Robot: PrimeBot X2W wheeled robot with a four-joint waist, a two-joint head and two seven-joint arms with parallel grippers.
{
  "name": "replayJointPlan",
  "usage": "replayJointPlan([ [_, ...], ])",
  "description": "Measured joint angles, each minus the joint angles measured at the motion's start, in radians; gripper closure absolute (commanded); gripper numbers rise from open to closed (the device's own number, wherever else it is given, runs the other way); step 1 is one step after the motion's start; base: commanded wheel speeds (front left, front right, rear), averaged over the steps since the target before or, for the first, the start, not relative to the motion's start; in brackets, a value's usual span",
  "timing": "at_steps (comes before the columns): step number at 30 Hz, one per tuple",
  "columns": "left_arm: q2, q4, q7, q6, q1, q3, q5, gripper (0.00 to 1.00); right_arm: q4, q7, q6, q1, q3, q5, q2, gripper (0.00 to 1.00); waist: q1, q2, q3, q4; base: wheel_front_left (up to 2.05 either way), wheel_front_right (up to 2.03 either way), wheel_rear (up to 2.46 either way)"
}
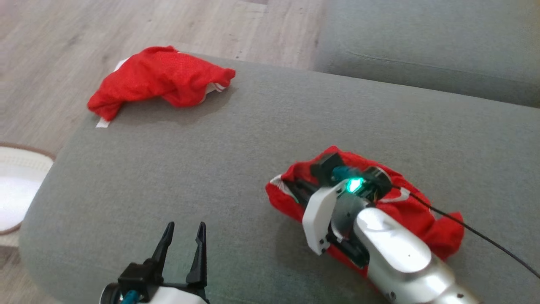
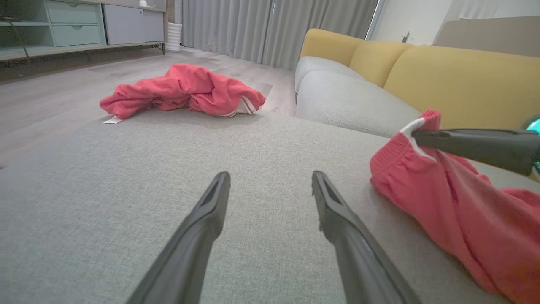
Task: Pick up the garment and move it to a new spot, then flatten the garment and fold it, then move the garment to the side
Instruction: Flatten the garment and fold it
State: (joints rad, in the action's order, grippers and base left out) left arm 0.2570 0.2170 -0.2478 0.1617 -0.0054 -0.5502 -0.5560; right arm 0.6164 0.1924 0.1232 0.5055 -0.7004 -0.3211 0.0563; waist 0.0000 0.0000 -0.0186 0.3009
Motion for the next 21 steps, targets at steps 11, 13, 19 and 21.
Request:
replayJointPlan([
  [11, -0.011, 0.010, 0.000, -0.003, -0.001, 0.000, 0.000, 0.00, 0.082, -0.085, 0.000, 0.005, -0.115, -0.076, 0.001, 0.00, 0.0000, 0.0000, 0.006, 0.013, 0.00, 0.00, 0.00],
  [13, -0.012, 0.010, 0.000, -0.003, -0.001, 0.000, 0.000, 0.00, 0.089, -0.117, 0.000, 0.022, -0.119, -0.083, 0.002, 0.00, 0.0000, 0.0000, 0.003, -0.012, 0.00, 0.00, 0.00],
  [19, -0.012, 0.006, 0.000, 0.005, 0.000, 0.003, 0.000, 0.00, 0.097, -0.200, 0.000, 0.027, -0.038, -0.065, 0.002, 0.00, 0.0000, 0.0000, -0.007, -0.072, 0.00, 0.00, 0.00],
  [21, -0.011, 0.006, 0.000, 0.005, 0.002, 0.005, 0.000, 0.00, 0.102, -0.221, 0.000, 0.020, 0.013, -0.039, 0.002, 0.00, 0.0000, 0.0000, -0.011, -0.092, 0.00, 0.00, 0.00],
])
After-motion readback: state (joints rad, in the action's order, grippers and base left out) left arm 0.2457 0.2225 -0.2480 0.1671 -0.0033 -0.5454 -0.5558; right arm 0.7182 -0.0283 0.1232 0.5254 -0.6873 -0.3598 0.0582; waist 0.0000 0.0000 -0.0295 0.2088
